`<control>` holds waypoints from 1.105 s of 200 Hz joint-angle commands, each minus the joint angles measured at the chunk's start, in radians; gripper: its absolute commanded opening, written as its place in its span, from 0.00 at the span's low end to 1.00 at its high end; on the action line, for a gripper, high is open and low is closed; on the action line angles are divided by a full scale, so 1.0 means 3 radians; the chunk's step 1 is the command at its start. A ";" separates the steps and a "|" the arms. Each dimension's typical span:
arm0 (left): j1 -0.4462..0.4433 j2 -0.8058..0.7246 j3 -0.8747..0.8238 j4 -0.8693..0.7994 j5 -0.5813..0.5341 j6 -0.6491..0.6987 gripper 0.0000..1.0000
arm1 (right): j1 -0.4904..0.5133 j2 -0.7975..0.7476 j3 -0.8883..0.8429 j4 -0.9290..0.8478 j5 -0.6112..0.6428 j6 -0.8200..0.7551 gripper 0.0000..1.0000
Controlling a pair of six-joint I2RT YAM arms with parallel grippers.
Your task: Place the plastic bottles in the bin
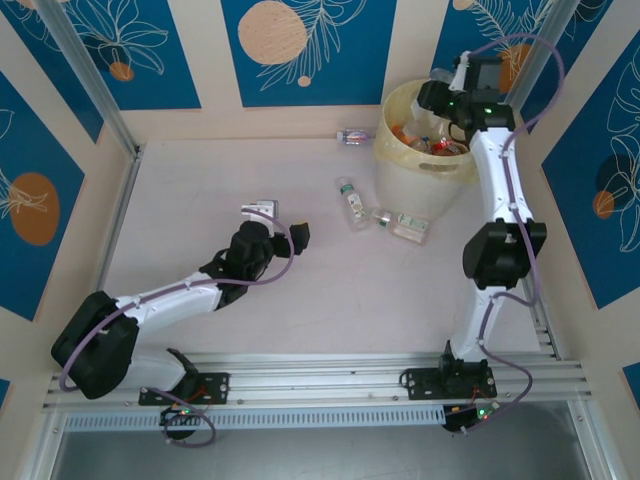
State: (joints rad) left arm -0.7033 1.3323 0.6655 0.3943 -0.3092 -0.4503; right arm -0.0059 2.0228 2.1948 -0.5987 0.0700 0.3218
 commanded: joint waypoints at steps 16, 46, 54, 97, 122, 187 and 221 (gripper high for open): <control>0.0030 -0.0069 -0.0082 -0.0018 -0.0087 -0.0065 1.00 | 0.0152 0.0194 0.0175 -0.0423 0.0298 -0.0254 0.45; 0.0042 -0.0069 -0.0101 -0.0021 -0.0120 -0.0064 1.00 | 0.0164 0.0187 0.0078 -0.0549 0.0095 -0.0223 0.60; 0.0044 -0.0060 -0.0096 -0.0021 -0.0116 -0.0064 1.00 | 0.0168 0.0131 0.0029 -0.0515 0.0049 -0.0214 0.67; 0.0054 -0.0010 -0.0075 -0.0016 -0.0115 -0.0056 1.00 | 0.0168 -0.0362 -0.0109 -0.0326 -0.0083 -0.0133 0.84; 0.0062 0.0041 -0.0067 0.0000 -0.0088 -0.0079 1.00 | 0.0144 -0.0760 -0.0461 0.0021 -0.0072 0.0002 0.88; 0.0068 0.0044 -0.0066 -0.0020 -0.0070 -0.0078 1.00 | 0.0066 -0.0968 -0.0856 0.0354 -0.0138 0.0068 0.85; 0.0066 0.0048 -0.0070 -0.0032 -0.0064 -0.0094 1.00 | 0.0078 -0.0570 -0.0399 0.0055 -0.0237 0.0027 0.57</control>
State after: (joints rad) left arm -0.6937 1.3399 0.6437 0.3809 -0.3233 -0.4660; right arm 0.0177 1.7596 1.9961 -0.5182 0.0330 0.3244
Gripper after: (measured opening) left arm 0.998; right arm 0.654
